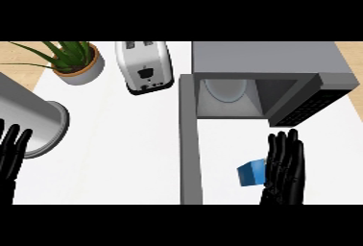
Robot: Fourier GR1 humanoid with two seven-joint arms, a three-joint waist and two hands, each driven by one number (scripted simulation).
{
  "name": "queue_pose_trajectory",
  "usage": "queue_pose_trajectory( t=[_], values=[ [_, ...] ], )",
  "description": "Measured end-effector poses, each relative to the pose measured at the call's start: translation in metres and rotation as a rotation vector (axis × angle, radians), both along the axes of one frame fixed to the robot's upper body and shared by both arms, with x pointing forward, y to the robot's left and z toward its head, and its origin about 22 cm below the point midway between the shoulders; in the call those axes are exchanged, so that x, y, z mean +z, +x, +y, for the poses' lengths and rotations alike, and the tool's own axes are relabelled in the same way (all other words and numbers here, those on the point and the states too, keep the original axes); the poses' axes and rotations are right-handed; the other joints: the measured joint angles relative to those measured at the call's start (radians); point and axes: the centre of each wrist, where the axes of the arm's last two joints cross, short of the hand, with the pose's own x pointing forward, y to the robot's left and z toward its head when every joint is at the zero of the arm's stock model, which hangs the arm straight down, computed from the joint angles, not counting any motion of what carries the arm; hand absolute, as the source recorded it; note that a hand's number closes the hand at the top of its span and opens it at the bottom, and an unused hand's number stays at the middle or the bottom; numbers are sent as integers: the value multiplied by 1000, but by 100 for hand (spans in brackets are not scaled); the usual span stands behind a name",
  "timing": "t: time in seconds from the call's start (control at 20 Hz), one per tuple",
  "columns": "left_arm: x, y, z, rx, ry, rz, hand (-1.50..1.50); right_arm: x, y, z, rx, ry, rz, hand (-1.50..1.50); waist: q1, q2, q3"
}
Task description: Pick up the milk, place it into the microwave and close the microwave
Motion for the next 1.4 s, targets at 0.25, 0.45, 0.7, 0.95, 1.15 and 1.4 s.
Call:
queue_pose_trajectory(
  t=[0.25,0.45,0.7,0.95,1.15,1.4],
  values=[
    [-2,-8,5,2,0,1,-150,-10,0,-1,-90,-25,23,-150,-1,1,0],
    [-2,-18,5,0,1,7,-150,-30,5,-1,-136,-65,52,-150,0,0,1],
    [-15,-26,10,-6,1,9,-150,-52,13,-5,-165,-81,82,-150,1,0,1],
    [-19,-32,8,-4,6,6,-150,-76,14,-21,-206,-94,119,-150,0,0,1],
    [-21,-39,6,-3,3,5,-150,-93,14,-30,-247,-129,140,-150,-1,0,1],
    [-20,-45,9,-6,9,7,-150,-113,13,-54,-280,-147,163,-150,-2,1,1]
  ],
)
